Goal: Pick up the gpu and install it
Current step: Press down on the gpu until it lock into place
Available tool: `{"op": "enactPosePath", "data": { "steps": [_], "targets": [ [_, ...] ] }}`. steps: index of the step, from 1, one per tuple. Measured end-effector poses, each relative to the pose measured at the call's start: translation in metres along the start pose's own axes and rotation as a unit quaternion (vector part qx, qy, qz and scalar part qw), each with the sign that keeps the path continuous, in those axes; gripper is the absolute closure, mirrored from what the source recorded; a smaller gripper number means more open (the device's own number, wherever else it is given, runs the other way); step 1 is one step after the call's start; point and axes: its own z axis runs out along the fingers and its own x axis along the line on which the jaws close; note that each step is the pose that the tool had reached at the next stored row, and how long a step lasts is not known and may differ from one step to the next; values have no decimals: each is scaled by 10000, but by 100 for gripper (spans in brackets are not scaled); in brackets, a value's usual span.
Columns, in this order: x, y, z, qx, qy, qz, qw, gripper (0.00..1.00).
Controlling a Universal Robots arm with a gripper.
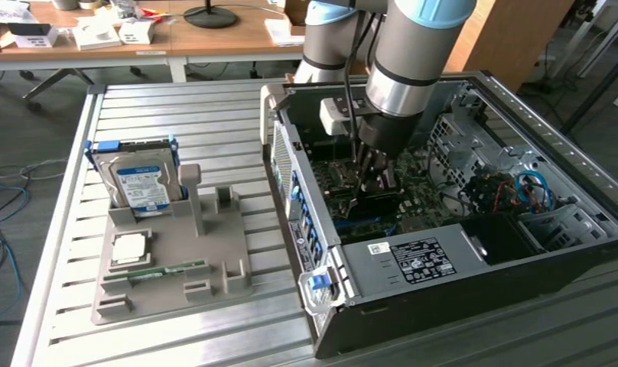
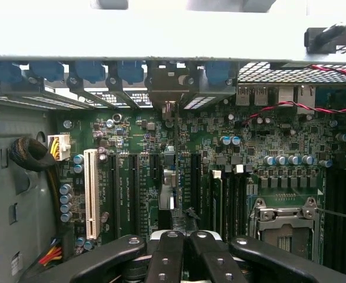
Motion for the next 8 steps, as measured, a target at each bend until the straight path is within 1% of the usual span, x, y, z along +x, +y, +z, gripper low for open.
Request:
{"op": "enactPosePath", "data": {
  "steps": [3, 4, 7, 8],
  "targets": [
    [0, 0, 0, 0, 0, 0, 10000, 89],
    [1, 1, -1, -1, -7, 0, 10000, 89],
    [5, 0, -6, -2, -54, 0, 10000, 89],
    [5, 0, -9, -2, -64, 0, 10000, 89]
  ]
}}
